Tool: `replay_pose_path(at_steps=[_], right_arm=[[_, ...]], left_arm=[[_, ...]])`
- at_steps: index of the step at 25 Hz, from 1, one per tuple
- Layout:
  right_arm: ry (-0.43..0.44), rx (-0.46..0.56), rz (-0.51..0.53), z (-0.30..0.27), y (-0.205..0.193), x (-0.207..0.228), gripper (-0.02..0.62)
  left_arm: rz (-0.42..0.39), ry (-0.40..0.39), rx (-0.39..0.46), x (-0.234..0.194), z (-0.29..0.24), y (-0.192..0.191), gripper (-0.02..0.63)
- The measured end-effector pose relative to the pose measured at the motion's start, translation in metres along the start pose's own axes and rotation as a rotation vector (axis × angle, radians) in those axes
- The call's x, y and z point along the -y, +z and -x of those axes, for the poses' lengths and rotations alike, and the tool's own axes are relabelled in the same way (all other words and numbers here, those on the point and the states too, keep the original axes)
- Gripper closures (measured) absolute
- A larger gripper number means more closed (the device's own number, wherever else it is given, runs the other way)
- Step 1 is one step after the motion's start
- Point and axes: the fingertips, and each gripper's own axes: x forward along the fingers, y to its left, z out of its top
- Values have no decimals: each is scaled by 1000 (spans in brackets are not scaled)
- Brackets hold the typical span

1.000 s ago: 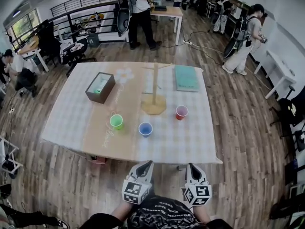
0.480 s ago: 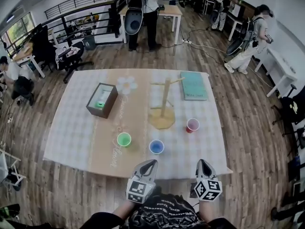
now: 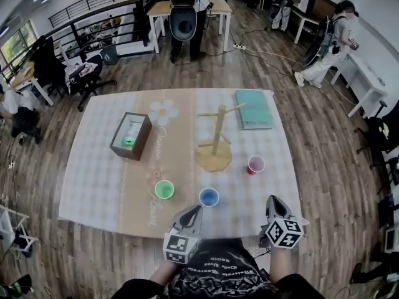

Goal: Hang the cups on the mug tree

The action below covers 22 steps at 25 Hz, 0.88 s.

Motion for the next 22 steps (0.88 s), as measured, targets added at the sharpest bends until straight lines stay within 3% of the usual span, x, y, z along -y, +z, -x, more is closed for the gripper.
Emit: replay_pose_path(at_steps=[3,16,22], right_arm=[[13,-29,-2,-16,10,6,583],[171,-212,45,-105,62,32,465],[215,-300,105,-144,71,35,462]], left_arm=[[25,24,-7,-6,-5,2,586],[59,159,-3,-24,-22,20,586],[70,213,-4,-29,-18,18,586]])
